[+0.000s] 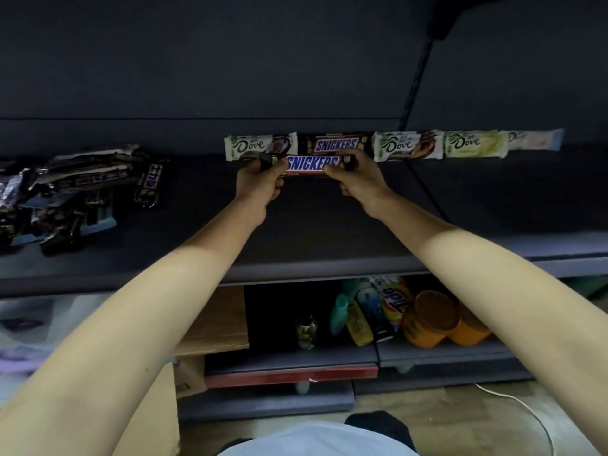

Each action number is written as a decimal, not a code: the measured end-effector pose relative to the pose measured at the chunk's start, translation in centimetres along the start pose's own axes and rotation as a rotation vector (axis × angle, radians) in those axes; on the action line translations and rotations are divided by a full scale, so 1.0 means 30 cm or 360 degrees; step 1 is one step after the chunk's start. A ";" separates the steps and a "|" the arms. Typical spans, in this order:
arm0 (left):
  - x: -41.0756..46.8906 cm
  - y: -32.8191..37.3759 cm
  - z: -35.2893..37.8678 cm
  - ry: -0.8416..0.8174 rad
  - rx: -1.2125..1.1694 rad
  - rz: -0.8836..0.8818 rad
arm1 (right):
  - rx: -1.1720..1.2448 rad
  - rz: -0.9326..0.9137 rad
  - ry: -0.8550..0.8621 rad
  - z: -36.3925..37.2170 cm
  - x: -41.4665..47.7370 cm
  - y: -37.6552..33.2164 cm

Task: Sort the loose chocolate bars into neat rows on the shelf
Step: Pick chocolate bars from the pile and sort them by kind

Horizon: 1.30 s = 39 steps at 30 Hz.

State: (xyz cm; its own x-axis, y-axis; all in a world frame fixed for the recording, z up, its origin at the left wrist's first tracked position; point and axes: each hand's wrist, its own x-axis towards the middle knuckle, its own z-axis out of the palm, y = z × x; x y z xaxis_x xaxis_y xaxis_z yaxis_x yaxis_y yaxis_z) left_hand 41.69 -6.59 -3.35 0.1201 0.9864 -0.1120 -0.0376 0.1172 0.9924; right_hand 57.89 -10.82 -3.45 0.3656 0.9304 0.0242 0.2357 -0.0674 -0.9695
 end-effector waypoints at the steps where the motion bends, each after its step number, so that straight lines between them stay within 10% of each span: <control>1: 0.000 -0.003 0.017 -0.0018 0.0006 0.0011 | 0.0003 0.0005 0.0020 -0.017 0.002 0.007; 39: 0.177 0.019 0.232 -0.0166 0.0897 0.0149 | -0.0355 0.0082 -0.0038 -0.165 0.252 0.029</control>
State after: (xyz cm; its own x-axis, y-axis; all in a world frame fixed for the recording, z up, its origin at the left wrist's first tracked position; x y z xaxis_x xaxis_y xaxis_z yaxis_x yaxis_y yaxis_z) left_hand 49.21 -2.09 -3.01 0.2399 0.9697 -0.0453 0.4779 -0.0774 0.8750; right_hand 65.31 -5.64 -2.92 0.3616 0.9318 -0.0324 0.4115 -0.1907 -0.8913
